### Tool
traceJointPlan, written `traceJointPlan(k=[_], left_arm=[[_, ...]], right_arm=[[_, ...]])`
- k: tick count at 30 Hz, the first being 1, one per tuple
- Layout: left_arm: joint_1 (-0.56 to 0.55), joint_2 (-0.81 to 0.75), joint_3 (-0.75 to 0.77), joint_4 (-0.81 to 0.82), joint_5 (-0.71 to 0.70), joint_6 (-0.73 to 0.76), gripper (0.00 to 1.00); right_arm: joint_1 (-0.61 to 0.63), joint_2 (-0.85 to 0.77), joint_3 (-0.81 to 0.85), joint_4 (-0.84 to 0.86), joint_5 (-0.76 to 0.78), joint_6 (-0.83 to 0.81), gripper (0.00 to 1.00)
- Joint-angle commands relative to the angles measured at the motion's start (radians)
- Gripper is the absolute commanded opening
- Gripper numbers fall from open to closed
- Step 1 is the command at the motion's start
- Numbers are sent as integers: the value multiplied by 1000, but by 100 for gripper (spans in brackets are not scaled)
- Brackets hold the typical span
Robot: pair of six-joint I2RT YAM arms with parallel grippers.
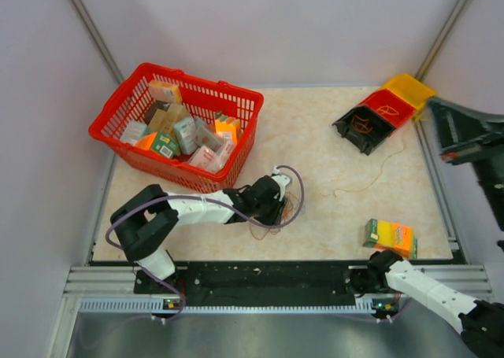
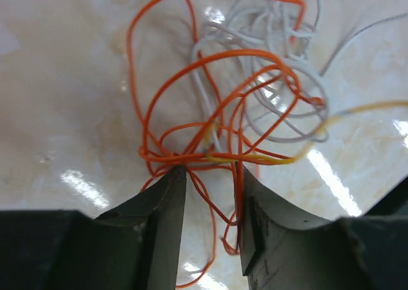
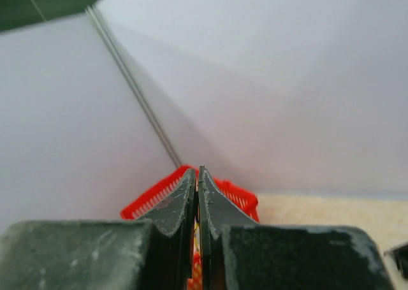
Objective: Untangle the cables
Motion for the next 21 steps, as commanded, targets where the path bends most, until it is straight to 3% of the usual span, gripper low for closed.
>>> traceJointPlan(k=[1,6,10,17,21], left_arm=[[-2,17,-12,16,-173,-18,34],[-3,-63,-87,-13,-242,-40,8],[-3,-146,-149,-24,-265,-40,6],[-3,-170,-166,-33,-271,-44,0],[-3,-147,-161,-26,-288,-41,0]], right_arm=[[7,27,239,31,103,-142,0],[5,68,432,95,279,-355,0],[5,97,436,177,387,-543,0],[5,113,472,226,364,-578,0],[5,131,490,254,425,-643,0]])
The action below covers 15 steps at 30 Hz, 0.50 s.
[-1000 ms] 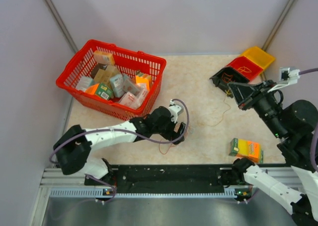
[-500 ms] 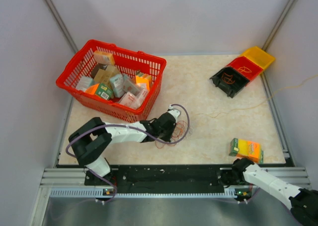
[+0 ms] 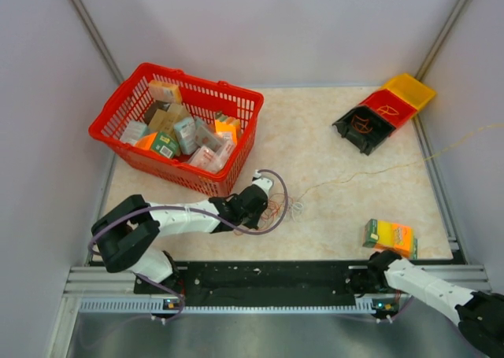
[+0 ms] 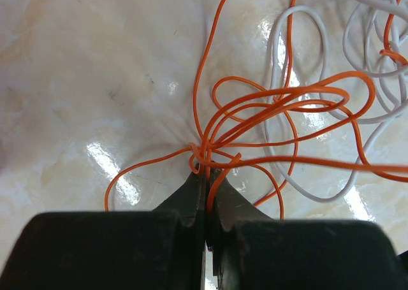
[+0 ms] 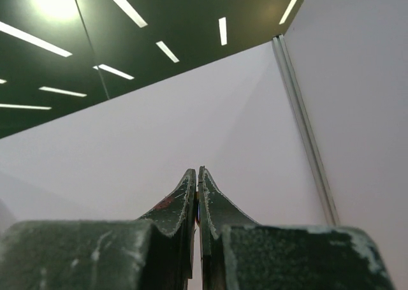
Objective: Untangle the cables
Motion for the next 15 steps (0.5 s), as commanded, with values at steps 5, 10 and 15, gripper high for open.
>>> traceJointPlan(k=[5,10,15], left_arm=[[0,42,-25,18,-45,-19,0],[0,38,-62,53,-34,-20,0],[0,25,-59,56,-40,-12,0]], right_arm=[[7,77,158,81,-5,-82,0],[5,143,286,96,-139,-40,0],[5,157,278,133,-219,12,0]])
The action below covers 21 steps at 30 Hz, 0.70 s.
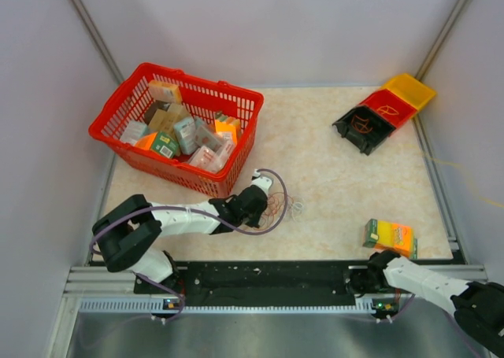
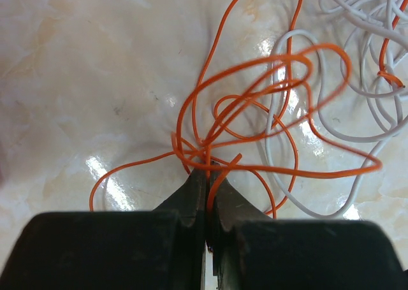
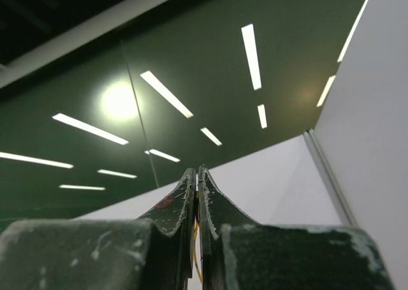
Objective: Untangle the cables
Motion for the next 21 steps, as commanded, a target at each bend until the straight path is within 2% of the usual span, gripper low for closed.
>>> traceJointPlan(k=[1,5,10,12,15,21], left_arm=[[0,15,-35,-22,-11,-2,0],[0,14,-33,-30,-5,4,0],[-1,-64,-15,-38,56,19,0],[-1,-121,5,-57,87,31,3],[-1,-185,34,-84,122,56,12],[-1,-297,76,-122,168,70,41]], right_arm=[[7,42,-30,63,-99,35,0],[5,62,-50,74,-70,21,0],[5,22,-283,89,-81,88,0],[7,26,-343,93,-78,96,0],[5,40,-394,94,-59,80,0],[5,65,-498,116,10,27,0]])
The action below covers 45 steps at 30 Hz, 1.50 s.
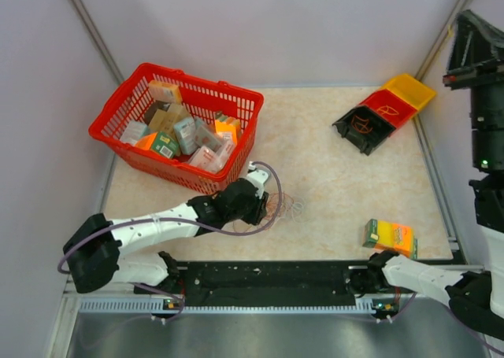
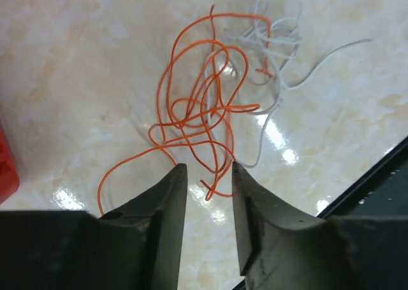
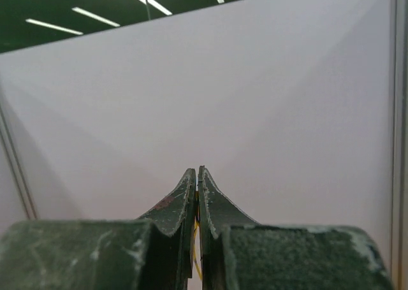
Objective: Untangle the cables
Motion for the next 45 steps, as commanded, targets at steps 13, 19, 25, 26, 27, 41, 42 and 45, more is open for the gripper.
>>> traceJointPlan(k=[13,19,25,26,27,41,42,45], left_arm=[[-1,-264,84,-27,173,33,67],[-1,-278,83,-30,192,23,69],[-1,-312,69,-22,205,9,70],[-1,-315,71,-22,209,9,70],[-1,-321,69,-21,209,12,70],[-1,-332,55,6,254,14,71],[-1,-326,55,10,260,10,71],[-1,-314,54,22,277,3,71]], right_arm=[[5,-71,-387,123,103,20,0],[-5,-25,-512,144,120,32,0],[-67,18,-710,137,117,114,0],[-78,27,-741,109,111,164,0],[-94,35,-761,73,96,219,0],[-105,53,-1132,-509,-15,736,1],[-105,36,-1158,-515,-24,759,1],[-105,4,-1224,-511,-64,789,7]])
